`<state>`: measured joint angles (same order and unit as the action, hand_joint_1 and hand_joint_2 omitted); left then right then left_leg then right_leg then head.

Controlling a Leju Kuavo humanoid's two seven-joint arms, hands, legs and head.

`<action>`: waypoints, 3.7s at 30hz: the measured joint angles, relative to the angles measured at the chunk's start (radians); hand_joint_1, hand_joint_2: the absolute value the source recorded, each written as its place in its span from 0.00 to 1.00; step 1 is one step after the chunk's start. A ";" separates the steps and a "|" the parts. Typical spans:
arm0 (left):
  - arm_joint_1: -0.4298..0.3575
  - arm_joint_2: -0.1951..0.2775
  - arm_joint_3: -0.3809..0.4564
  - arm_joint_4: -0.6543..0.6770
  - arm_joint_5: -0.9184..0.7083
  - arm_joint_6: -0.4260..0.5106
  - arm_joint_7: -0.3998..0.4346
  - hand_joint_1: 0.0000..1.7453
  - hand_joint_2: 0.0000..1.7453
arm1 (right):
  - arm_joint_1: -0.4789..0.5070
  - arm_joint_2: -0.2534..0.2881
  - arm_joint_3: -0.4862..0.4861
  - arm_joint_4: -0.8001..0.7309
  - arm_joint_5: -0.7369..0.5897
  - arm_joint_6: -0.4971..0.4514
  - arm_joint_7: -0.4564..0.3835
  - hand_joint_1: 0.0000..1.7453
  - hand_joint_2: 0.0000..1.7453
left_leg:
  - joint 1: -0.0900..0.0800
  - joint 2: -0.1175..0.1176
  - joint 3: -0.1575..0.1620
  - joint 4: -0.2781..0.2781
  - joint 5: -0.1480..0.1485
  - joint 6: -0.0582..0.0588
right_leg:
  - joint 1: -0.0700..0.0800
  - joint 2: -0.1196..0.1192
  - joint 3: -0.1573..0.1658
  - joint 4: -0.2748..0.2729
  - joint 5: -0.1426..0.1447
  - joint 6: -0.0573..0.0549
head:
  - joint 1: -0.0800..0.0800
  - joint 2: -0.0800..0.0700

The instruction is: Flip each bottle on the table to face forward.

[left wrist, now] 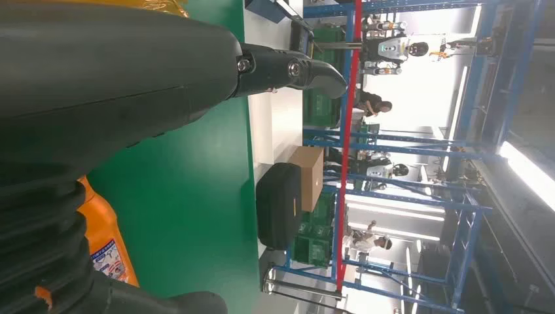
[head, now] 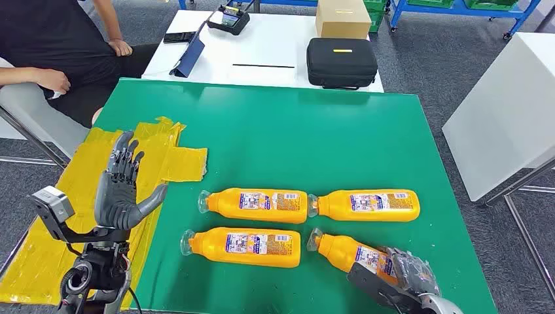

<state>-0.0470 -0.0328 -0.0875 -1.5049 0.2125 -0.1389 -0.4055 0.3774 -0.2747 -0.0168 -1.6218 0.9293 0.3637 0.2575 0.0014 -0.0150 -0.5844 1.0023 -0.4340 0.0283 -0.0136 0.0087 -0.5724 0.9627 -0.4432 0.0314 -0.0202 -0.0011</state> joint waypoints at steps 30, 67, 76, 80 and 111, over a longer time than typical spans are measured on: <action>0.163 -0.092 0.132 -0.153 -0.023 0.012 -0.023 0.00 1.00 | -0.313 0.578 -1.255 -0.446 -0.335 -0.049 -0.495 1.00 1.00 | -0.003 0.001 -0.007 0.000 0.000 0.002 | -0.003 0.001 0.005 0.001 0.001 0.001 | 0.000 0.000; -0.003 -0.084 -0.016 -0.113 -0.056 0.010 0.031 0.00 1.00 | -0.640 0.375 0.219 -0.011 -0.684 -0.375 -0.447 1.00 1.00 | 0.000 0.001 -0.010 0.000 0.006 0.001 | -0.001 0.002 0.003 0.003 0.003 0.003 | 0.000 0.000; -0.096 -0.110 -0.077 -0.074 0.056 -0.055 0.069 0.00 1.00 | -0.689 0.427 0.272 0.073 -0.588 -0.332 -0.379 1.00 1.00 | -0.001 0.001 -0.010 0.000 0.006 0.001 | -0.002 0.002 0.002 0.003 0.005 0.001 | 0.000 0.000; -0.098 -0.122 -0.096 -0.085 0.094 -0.082 0.090 0.00 1.00 | -0.696 0.447 0.280 0.115 -0.561 -0.320 -0.359 1.00 1.00 | -0.001 0.001 -0.010 0.000 0.006 0.001 | -0.001 0.002 0.002 0.003 0.005 0.001 | 0.000 0.000; -0.099 -0.136 -0.210 -0.111 0.203 -0.074 0.166 0.00 1.00 | -0.741 0.487 0.447 0.312 -0.316 -0.343 -0.251 1.00 1.00 | 0.000 0.003 -0.011 0.000 0.006 0.001 | -0.001 0.002 0.001 0.003 0.005 0.000 | 0.000 0.000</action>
<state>-0.1464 -0.1684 -0.2975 -1.6158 0.4152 -0.2124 -0.2399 -0.3635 0.2123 0.4303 -1.3098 0.6132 0.0205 0.0064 0.0012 -0.0117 -0.5950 1.0024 -0.4280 0.0289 -0.0142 0.0111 -0.5717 0.9653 -0.4383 0.0318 -0.0202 -0.0011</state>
